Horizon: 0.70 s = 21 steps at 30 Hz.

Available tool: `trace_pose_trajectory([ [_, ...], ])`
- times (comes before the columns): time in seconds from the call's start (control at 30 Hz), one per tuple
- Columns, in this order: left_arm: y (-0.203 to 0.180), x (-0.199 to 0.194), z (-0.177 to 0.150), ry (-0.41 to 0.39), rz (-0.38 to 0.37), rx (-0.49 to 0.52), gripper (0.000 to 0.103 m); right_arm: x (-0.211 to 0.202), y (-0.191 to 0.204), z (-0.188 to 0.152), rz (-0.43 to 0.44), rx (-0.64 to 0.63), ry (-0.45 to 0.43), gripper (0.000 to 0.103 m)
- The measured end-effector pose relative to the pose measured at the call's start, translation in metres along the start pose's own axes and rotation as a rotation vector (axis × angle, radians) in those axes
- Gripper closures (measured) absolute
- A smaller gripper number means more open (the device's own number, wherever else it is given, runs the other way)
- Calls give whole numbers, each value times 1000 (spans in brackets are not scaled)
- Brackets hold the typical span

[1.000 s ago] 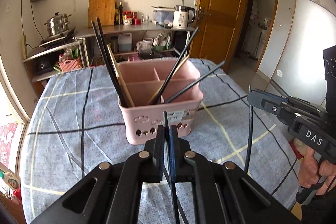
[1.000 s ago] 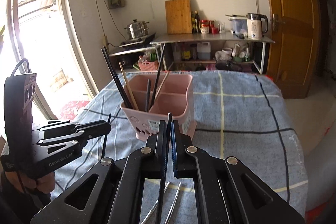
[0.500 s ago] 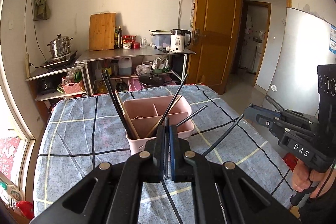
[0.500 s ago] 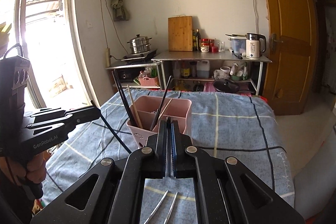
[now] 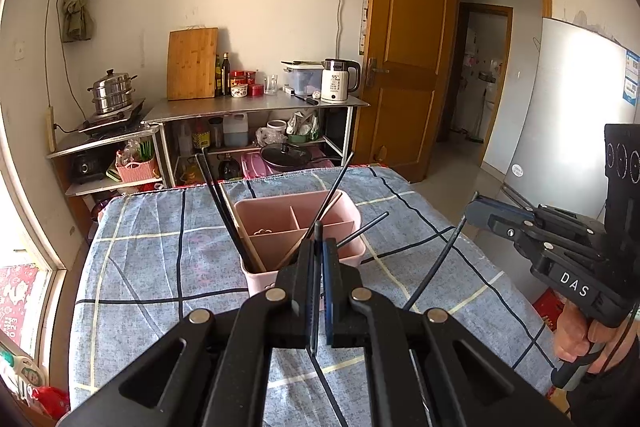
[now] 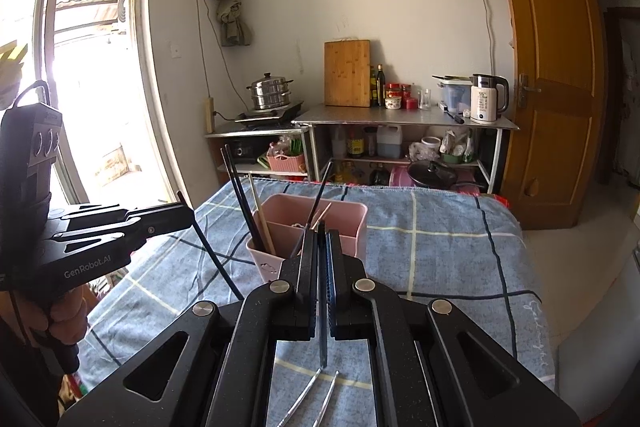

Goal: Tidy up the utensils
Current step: 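Lower the metal chopsticks into the basket and open both grippers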

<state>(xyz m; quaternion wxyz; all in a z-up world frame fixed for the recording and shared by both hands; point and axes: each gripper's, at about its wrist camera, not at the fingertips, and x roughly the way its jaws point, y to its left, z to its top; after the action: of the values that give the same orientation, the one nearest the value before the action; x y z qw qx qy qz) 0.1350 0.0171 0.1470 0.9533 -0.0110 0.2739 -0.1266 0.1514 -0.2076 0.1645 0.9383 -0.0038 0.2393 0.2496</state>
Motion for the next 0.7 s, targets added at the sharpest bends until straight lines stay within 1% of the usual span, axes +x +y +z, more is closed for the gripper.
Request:
trace_pose_trajectory([
  [0.3, 7, -7, 19, 3, -4, 4, 99, 0, 7, 20, 16, -34, -33, 100],
  [0.4, 12, -13, 31, -17, -5, -3, 99, -1, 11, 30, 31, -42, -53, 100],
  [0.7, 25, -36, 78, -112, 13, -13, 99, -4, 31, 73, 74, -65, -154, 100],
])
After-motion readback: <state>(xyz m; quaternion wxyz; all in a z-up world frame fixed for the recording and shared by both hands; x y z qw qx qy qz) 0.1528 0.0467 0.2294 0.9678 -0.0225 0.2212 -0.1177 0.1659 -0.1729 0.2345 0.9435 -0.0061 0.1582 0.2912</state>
